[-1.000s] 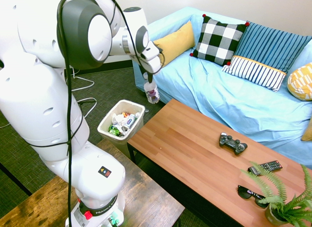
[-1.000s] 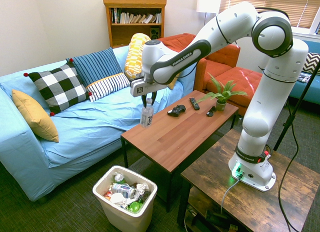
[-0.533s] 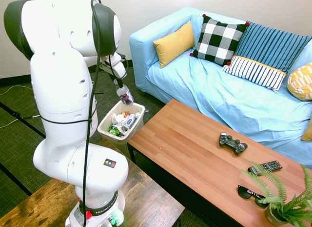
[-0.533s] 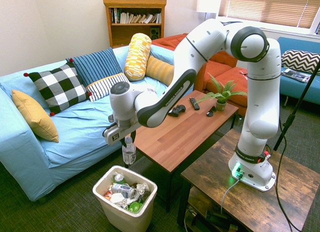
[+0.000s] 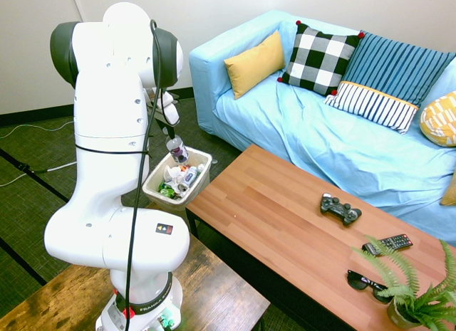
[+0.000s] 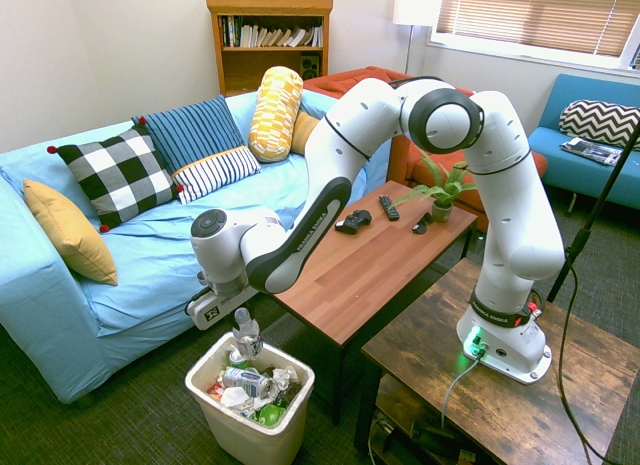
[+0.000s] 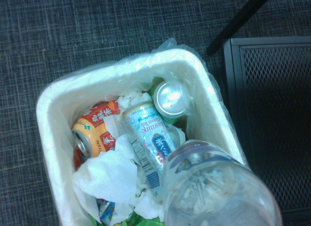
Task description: Throw the bottle in the trash bin
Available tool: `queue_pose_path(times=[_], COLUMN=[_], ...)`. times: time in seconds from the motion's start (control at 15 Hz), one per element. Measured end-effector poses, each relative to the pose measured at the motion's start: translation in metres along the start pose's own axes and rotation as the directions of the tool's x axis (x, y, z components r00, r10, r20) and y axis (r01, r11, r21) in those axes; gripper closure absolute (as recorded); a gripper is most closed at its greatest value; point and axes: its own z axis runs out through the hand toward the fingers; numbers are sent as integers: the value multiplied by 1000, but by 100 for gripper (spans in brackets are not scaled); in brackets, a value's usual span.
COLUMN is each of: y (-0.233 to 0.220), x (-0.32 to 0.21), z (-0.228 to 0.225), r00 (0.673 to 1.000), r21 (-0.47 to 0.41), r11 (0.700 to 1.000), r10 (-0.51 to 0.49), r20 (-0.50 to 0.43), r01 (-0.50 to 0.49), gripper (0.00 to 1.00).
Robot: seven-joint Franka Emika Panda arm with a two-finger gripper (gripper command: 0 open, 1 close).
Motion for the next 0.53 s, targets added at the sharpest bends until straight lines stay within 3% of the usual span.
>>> queue_pose_path(times=[0.53], y=[4], x=[44], z=[1], r00=[999], r21=[1], r11=[999], r10=[33], r20=[29], r01=[-33], gripper=[0])
